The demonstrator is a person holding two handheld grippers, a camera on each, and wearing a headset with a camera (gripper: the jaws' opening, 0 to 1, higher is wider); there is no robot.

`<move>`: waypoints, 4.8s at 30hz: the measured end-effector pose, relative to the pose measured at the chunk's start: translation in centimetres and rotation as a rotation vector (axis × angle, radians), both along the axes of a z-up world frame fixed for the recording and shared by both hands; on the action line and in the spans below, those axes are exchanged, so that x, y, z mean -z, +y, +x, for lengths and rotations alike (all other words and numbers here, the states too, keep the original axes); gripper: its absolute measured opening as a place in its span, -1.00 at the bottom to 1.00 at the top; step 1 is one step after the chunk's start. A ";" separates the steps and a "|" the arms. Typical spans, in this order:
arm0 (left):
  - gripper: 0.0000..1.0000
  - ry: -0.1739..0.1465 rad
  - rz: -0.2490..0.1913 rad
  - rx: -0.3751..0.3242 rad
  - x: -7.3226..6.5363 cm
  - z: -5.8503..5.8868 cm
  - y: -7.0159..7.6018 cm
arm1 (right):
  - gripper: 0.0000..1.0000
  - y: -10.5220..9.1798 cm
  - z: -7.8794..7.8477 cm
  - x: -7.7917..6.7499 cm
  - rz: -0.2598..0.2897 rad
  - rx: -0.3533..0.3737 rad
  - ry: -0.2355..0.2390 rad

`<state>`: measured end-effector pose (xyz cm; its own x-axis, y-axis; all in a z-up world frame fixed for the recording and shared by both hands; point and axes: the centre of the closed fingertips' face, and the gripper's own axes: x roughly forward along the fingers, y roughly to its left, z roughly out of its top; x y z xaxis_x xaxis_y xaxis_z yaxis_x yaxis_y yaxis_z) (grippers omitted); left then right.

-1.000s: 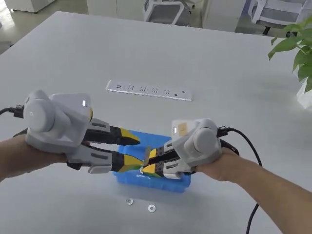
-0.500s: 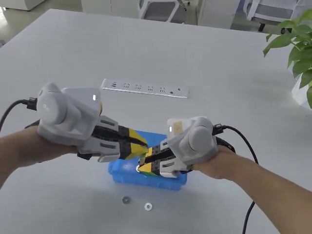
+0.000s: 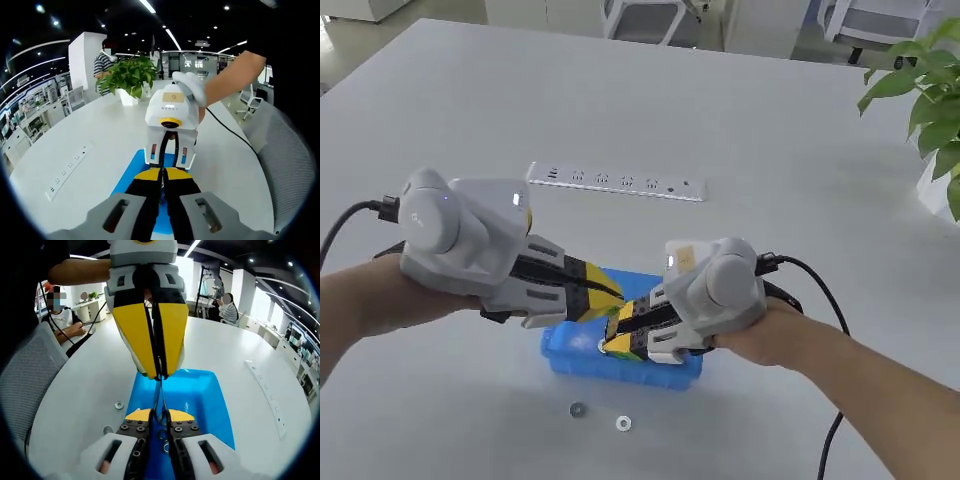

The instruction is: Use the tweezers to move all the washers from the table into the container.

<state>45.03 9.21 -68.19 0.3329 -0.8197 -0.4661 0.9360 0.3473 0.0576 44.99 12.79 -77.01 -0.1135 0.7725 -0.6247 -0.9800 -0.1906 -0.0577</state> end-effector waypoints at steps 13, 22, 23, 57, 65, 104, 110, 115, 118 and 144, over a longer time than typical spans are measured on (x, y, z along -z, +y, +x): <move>-0.90 0.009 0.009 0.005 0.0 -0.1 -0.1 | -0.62 -1.4 0.4 -1.1 0.015 0.048 0.000; -0.90 0.001 0.007 0.008 -0.4 -0.1 -0.3 | -0.53 -2.6 0.5 -2.1 0.030 0.095 -0.004; -0.90 0.001 0.005 0.006 -0.5 -0.1 -0.3 | -0.52 -2.8 0.5 -2.3 0.036 0.105 0.000; -0.90 -0.043 -0.019 0.010 -4.4 -1.4 -1.2 | 0.06 -10.7 -2.2 -4.9 0.045 0.359 0.000; -0.90 -0.039 -0.021 0.032 -4.6 -2.5 -1.7 | 0.29 -11.2 -3.2 -4.6 0.045 0.410 0.011; -0.90 -0.019 -0.062 0.120 -4.0 -6.0 -2.9 | 1.00 -11.3 -4.2 -3.8 0.040 0.499 0.045; -0.90 -0.004 -0.062 0.132 -2.9 -6.5 -3.0 | 1.00 -11.3 -4.4 -3.5 0.038 0.504 0.058; -0.90 0.011 -0.058 0.142 -2.2 -6.8 -3.0 | 1.00 -11.2 -4.8 -3.1 0.024 0.494 0.062; -0.90 0.015 -0.058 0.141 -1.9 -6.7 -2.9 | 1.00 -11.1 -5.1 -2.8 0.021 0.491 0.068; -0.90 0.061 -0.061 0.162 0.2 -6.8 -3.4 | 0.99 -10.7 -5.9 -1.2 0.022 0.483 0.116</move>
